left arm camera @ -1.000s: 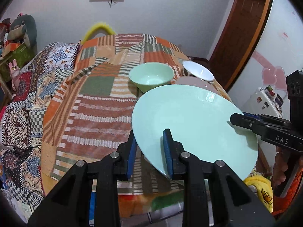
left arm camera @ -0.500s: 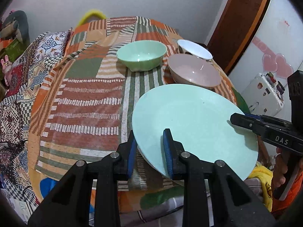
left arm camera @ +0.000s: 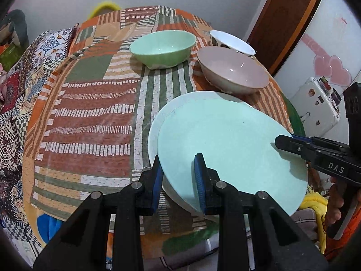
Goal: Organize plates and bowls
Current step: 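Lower the mint green plate onto the white plate and open the right gripper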
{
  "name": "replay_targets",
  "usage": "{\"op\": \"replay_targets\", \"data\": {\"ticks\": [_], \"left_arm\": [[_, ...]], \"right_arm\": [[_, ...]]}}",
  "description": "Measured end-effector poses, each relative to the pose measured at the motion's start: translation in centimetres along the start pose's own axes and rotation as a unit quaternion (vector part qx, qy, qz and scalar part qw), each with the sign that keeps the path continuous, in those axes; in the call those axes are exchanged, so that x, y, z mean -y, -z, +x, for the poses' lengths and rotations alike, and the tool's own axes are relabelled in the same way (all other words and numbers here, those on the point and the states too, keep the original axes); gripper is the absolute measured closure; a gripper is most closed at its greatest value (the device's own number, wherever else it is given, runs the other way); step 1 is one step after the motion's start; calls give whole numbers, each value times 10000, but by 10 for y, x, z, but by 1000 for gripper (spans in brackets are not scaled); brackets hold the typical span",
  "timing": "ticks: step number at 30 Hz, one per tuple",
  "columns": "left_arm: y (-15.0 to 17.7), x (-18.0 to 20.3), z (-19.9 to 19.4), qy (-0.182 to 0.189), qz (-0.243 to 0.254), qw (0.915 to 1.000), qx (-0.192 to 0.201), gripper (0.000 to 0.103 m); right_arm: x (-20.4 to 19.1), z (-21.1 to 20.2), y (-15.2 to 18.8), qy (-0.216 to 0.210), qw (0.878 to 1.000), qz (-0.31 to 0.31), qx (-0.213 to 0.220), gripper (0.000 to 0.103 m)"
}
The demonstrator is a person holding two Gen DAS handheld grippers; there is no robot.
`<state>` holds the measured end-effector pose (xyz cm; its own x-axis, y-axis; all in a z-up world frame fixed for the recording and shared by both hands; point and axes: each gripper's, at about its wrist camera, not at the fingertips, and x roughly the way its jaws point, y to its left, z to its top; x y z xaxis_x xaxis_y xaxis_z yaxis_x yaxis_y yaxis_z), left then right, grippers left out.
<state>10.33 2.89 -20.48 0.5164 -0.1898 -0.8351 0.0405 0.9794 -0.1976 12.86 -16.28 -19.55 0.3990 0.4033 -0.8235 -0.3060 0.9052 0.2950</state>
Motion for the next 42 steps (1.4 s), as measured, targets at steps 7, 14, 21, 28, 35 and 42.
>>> {"op": "replay_targets", "data": {"ticks": [7, 14, 21, 28, 35, 42], "left_arm": [[-2, -2, 12, 11, -23, 9999, -113, 76], [-6, -7, 20, 60, -106, 9998, -171, 76], [-10, -9, 21, -54, -106, 9999, -84, 76], [-10, -18, 29, -240, -176, 9993, -208, 75], [-7, -22, 37, -63, -277, 9991, -304, 75], [-7, -22, 38, -60, -242, 9993, -293, 74]], "right_arm": [[3, 4, -2, 24, 10000, 8, -60, 76], [1, 6, -6, 70, 10000, -31, -49, 76], [-3, 11, -10, 158, 9998, -147, -46, 76], [-8, 20, -8, 57, 9996, -227, -172, 76], [-4, 17, -11, 25, 9998, -165, -141, 76], [-8, 16, -9, 95, 9996, -225, -127, 76]]}}
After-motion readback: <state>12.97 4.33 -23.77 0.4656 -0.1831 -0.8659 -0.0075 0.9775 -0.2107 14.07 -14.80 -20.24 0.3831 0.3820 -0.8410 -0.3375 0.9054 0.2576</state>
